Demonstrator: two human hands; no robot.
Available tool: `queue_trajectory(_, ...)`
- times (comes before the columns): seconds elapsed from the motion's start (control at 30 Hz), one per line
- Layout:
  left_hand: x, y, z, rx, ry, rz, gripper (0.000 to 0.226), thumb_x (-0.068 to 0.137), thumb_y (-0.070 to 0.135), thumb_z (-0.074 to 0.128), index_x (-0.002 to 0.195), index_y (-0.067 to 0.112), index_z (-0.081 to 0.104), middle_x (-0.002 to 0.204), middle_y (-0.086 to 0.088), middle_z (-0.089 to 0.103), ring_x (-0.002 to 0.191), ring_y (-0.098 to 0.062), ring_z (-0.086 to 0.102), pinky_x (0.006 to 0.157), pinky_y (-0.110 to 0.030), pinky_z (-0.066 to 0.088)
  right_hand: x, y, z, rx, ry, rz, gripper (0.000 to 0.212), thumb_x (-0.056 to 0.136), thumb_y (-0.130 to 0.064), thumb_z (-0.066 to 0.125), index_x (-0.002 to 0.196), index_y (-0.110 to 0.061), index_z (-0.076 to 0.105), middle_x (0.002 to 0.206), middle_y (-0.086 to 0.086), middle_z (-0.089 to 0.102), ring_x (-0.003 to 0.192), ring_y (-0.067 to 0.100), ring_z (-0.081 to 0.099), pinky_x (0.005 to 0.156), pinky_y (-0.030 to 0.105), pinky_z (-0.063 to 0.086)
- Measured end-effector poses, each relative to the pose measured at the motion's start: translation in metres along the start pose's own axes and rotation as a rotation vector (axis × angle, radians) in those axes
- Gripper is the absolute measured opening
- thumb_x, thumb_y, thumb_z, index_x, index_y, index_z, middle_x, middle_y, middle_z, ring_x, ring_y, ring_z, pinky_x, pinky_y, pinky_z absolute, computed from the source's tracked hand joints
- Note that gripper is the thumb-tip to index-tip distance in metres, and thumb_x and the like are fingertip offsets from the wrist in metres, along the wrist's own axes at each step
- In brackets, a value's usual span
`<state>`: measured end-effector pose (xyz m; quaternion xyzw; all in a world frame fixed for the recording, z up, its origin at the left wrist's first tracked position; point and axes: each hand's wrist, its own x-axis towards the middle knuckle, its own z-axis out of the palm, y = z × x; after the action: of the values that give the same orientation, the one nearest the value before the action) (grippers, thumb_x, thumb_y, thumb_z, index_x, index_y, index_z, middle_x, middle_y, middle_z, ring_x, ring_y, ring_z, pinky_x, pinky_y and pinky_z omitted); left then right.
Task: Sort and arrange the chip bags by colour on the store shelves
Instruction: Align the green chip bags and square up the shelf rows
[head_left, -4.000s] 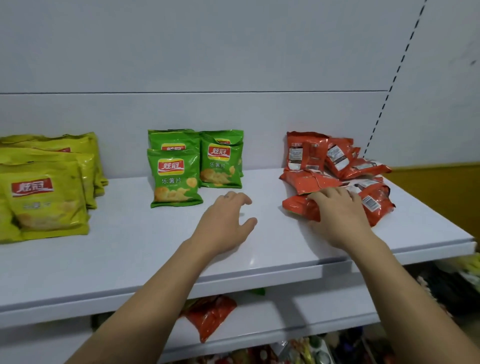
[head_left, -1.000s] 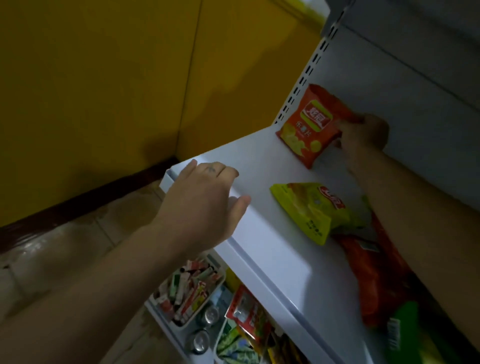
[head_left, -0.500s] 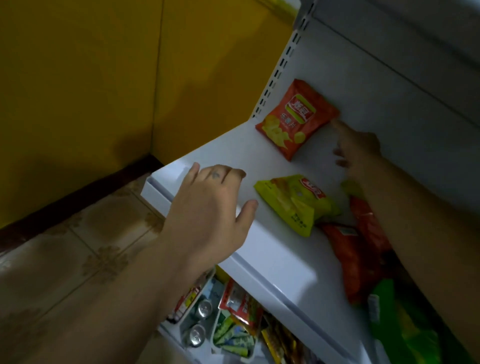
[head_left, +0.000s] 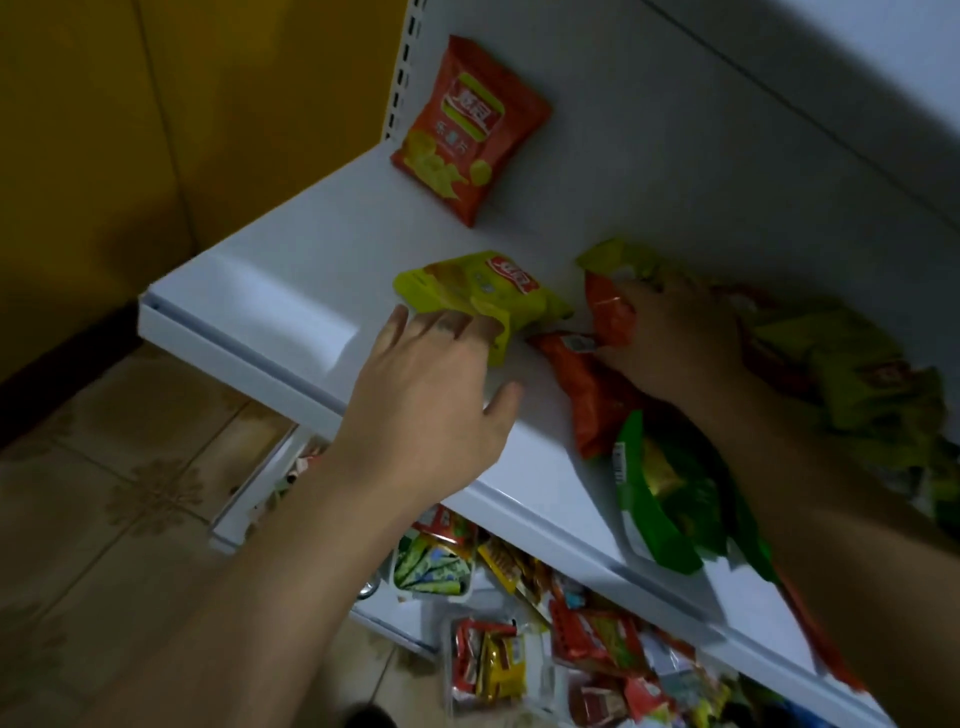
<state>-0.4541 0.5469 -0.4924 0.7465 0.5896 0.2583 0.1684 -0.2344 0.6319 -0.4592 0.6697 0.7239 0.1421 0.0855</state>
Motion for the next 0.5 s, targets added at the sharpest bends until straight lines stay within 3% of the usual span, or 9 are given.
queue_trajectory(0.07, -0.003, 0.007, 0.006, -0.050, -0.004, -0.017, 0.053, 0.083, 0.047, 0.044, 0.123, 0.017, 0.059, 0.115, -0.008, 0.065, 0.109, -0.030, 0.056, 0.110, -0.046, 0.032, 0.001, 0.000, 0.003, -0.066, -0.015, 0.002, 0.064, 0.077, -0.059, 0.065, 0.125, -0.019, 0.057, 0.133, 0.018, 0.048, 0.127, 0.037, 0.039, 0.103, 0.047, 0.030)
queue_trajectory(0.2, -0.008, 0.014, 0.016, -0.118, 0.010, -0.050, 0.052, 0.084, 0.046, 0.044, 0.122, 0.014, 0.059, 0.115, -0.007, 0.064, 0.108, -0.030, 0.055, 0.108, -0.045, 0.034, -0.003, -0.001, 0.004, -0.005, 0.102, -0.025, 0.036, 0.080, -0.036, 0.064, 0.106, -0.012, 0.068, 0.116, 0.016, 0.059, 0.115, 0.036, 0.050, 0.094, 0.044, 0.038)
queue_trajectory(0.37, -0.015, 0.016, 0.020, -0.163, 0.011, -0.069, 0.048, 0.088, 0.043, 0.047, 0.122, 0.011, 0.058, 0.116, -0.009, 0.063, 0.110, -0.029, 0.053, 0.105, -0.048, 0.037, -0.010, 0.018, 0.009, 0.074, -0.094, -0.009, 0.070, 0.074, -0.045, 0.067, 0.137, -0.024, 0.045, 0.131, 0.018, 0.049, 0.119, 0.038, 0.048, 0.098, 0.044, 0.038)
queue_trajectory(0.5, -0.012, 0.019, 0.014, -0.170, 0.057, -0.050, 0.048, 0.083, 0.040, 0.048, 0.117, 0.011, 0.063, 0.109, -0.011, 0.066, 0.101, -0.032, 0.056, 0.096, -0.043, 0.041, -0.017, 0.034, 0.010, 0.125, -0.067, -0.035, 0.068, 0.079, -0.030, 0.065, 0.143, -0.028, 0.039, 0.122, 0.018, 0.055, 0.109, 0.041, 0.053, 0.090, 0.044, 0.045)
